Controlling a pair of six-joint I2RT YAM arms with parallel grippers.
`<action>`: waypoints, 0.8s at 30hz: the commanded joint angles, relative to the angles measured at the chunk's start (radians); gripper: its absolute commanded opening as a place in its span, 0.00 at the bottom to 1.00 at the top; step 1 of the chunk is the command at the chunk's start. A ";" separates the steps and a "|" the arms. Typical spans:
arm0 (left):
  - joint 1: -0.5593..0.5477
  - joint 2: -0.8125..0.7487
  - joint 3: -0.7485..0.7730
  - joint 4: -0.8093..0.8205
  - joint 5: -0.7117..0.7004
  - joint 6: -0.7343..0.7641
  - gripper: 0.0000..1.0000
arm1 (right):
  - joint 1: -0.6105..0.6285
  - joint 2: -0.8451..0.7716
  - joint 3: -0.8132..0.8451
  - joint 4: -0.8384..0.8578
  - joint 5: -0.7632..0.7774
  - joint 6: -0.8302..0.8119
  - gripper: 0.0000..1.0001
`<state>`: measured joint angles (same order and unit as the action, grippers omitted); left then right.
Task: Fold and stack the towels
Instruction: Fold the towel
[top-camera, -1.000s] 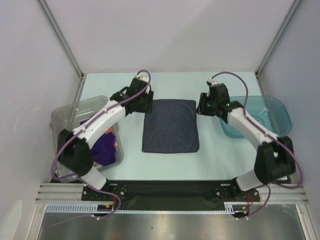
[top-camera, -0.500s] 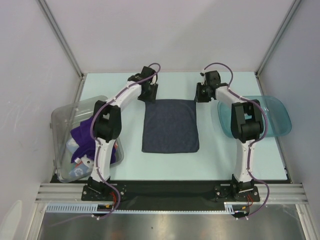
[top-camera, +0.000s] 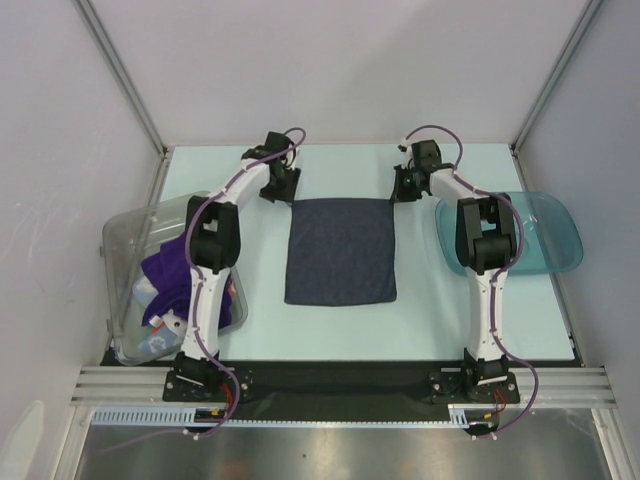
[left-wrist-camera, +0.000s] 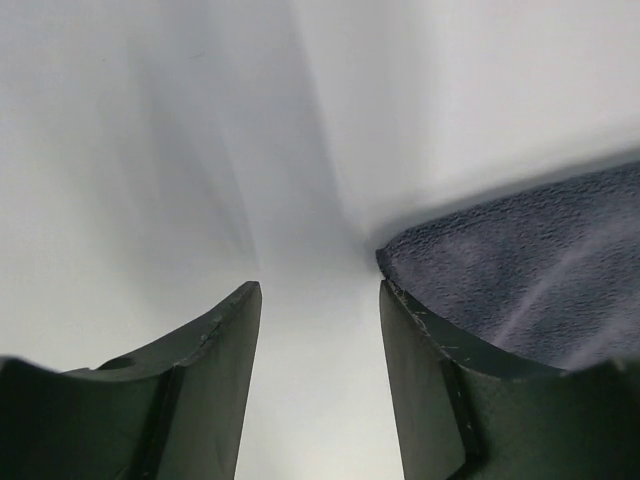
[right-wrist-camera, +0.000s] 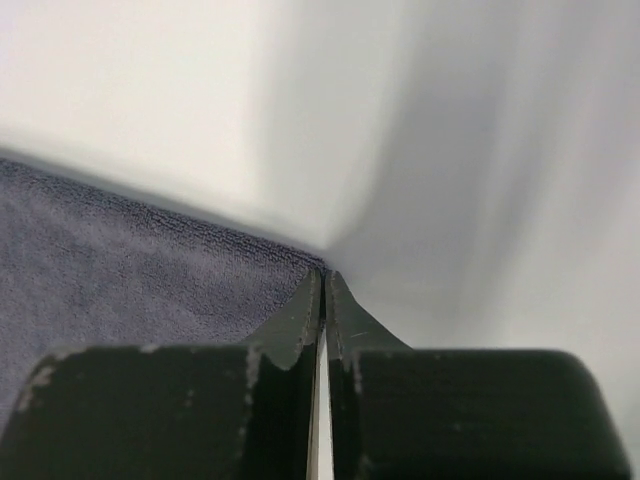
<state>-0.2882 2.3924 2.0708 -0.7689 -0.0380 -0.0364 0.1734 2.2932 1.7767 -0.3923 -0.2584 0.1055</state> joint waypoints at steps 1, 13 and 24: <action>-0.003 0.005 0.051 0.000 0.056 0.104 0.58 | -0.020 0.017 0.052 0.016 -0.047 -0.067 0.01; -0.002 0.005 0.061 0.055 0.142 0.243 0.62 | -0.052 -0.015 0.038 -0.002 -0.212 -0.165 0.36; 0.009 0.083 0.152 -0.003 0.173 0.351 0.58 | -0.098 0.094 0.194 -0.163 -0.383 -0.279 0.37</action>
<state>-0.2874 2.4538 2.1849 -0.7513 0.0933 0.2497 0.0746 2.3466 1.9129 -0.4839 -0.5652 -0.1112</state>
